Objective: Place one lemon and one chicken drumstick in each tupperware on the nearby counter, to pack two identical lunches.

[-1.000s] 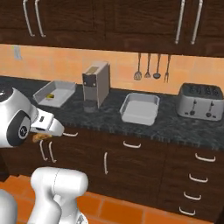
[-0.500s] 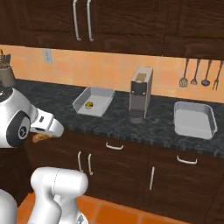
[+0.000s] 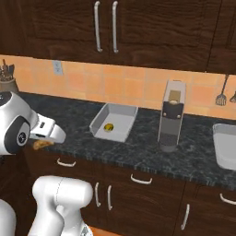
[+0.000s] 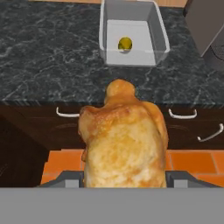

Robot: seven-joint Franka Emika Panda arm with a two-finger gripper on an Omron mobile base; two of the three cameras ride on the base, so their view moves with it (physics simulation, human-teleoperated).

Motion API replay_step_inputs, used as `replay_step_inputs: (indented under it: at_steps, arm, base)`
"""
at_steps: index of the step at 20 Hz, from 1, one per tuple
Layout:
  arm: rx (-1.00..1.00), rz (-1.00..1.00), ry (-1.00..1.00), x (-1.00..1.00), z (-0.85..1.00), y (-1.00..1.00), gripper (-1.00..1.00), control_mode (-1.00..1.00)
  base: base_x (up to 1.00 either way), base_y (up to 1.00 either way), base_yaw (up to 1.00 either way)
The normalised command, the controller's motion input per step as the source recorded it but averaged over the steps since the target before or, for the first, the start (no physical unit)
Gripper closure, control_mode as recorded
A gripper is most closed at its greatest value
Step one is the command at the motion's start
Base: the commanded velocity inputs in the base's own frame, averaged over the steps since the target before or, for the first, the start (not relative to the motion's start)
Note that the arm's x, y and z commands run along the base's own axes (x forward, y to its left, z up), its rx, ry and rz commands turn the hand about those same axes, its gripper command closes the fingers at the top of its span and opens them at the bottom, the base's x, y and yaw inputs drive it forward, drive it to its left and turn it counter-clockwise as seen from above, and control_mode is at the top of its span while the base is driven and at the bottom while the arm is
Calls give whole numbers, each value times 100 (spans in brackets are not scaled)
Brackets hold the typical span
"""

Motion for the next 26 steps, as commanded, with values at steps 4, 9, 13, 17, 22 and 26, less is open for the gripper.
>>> replay_step_inputs:
  at_steps: [4, 9, 13, 17, 22, 26]
  arm:
    - [0, 0, 0, 0, 0, 0, 100, 100]
    - [1, 0, 3, 41, 0, -23, 100, -100]
    - [6, 4, 1, 100, -3, -63, 100, -100]
    - [10, 1, 9, 100, -8, -45, 100, -100]
    - [1, 0, 13, 100, -35, -22, 100, -100]
    - [0, 0, 5, 99, -49, -29, 100, -100]
  base:
    - [52, -14, 0]
    - [16, -5, 0]
    - [0, 0, 0]
    - [0, 0, 0]
    - [0, 0, 0]
    - [0, 0, 0]
